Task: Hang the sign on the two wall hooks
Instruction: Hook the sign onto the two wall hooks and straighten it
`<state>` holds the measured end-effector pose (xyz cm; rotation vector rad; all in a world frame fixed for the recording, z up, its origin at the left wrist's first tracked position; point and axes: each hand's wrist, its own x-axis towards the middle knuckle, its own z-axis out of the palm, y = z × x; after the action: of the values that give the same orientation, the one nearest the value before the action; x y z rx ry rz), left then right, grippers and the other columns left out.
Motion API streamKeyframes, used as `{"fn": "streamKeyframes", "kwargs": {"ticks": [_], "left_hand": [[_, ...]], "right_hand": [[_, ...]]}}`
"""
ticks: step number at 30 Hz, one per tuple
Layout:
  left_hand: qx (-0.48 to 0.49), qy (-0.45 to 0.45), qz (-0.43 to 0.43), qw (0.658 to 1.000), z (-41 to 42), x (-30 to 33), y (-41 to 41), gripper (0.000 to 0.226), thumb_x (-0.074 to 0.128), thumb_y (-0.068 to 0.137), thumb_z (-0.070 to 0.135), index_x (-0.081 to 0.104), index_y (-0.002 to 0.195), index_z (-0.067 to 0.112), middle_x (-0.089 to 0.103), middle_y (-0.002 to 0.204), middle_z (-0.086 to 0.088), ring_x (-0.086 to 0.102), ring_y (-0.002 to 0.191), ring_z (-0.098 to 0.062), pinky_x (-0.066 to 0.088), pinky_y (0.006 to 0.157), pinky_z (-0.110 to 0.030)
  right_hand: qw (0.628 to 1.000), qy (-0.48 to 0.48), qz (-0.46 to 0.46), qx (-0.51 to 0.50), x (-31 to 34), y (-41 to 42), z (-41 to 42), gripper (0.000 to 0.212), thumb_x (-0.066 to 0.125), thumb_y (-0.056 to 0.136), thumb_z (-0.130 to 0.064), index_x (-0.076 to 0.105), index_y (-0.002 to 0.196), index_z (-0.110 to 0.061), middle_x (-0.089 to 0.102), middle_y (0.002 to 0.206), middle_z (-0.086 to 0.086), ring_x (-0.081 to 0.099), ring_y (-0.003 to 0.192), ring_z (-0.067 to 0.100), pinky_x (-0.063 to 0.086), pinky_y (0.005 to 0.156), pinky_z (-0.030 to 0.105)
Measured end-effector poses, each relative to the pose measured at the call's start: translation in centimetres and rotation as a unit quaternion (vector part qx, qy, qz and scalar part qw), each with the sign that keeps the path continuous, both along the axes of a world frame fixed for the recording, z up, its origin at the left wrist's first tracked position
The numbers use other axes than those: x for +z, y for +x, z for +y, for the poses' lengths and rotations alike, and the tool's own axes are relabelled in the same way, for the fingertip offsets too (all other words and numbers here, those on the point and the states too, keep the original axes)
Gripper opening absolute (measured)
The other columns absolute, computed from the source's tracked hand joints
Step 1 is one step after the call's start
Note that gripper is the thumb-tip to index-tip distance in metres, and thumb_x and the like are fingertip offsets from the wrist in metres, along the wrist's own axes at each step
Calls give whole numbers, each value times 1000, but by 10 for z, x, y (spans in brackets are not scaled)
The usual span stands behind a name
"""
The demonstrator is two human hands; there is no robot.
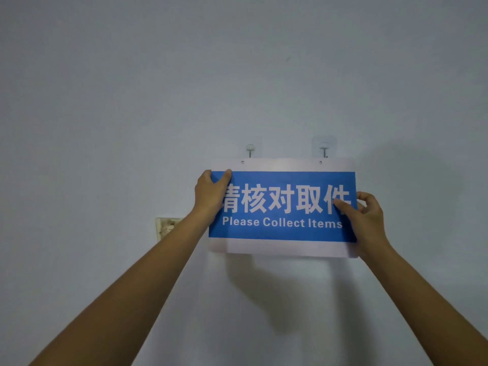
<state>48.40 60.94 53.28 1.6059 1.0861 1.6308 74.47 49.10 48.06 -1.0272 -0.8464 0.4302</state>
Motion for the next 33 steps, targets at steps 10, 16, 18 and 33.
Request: {"fn": "streamKeyframes", "kwargs": {"ticks": [10,16,18,33], "left_hand": [[-6,13,-10,1000,11,3,18,25,57,89,43,46,75,24,70,100,-11,70,88,-25,58,84,-41],[5,16,-27,999,13,1,21,27,56,89,43,45,75,23,69,98,-10,70,87,-25,56,80,-38],[4,14,-28,999,14,0,21,27,56,89,43,45,75,23,69,98,-10,70,87,-25,56,81,-37],[-5,14,-45,999,20,0,24,24,57,89,41,47,75,24,69,94,-6,70,87,-24,56,77,-34]], "right_hand": [[1000,3,10,-9,3,16,2,36,70,84,-22,45,110,-19,66,88,-8,66,75,15,53,62,32],[1000,5,-5,-15,9,16,3,37,70,84,-23,43,110,-19,65,88,-9,66,76,14,51,61,30],[1000,3,-10,-17,9,16,3,38,70,84,-23,44,111,-19,65,88,-9,66,76,14,51,61,30],[1000,-7,-6,-17,9,15,8,36,68,85,-24,43,111,-19,63,88,-12,65,75,11,50,60,27]]}}
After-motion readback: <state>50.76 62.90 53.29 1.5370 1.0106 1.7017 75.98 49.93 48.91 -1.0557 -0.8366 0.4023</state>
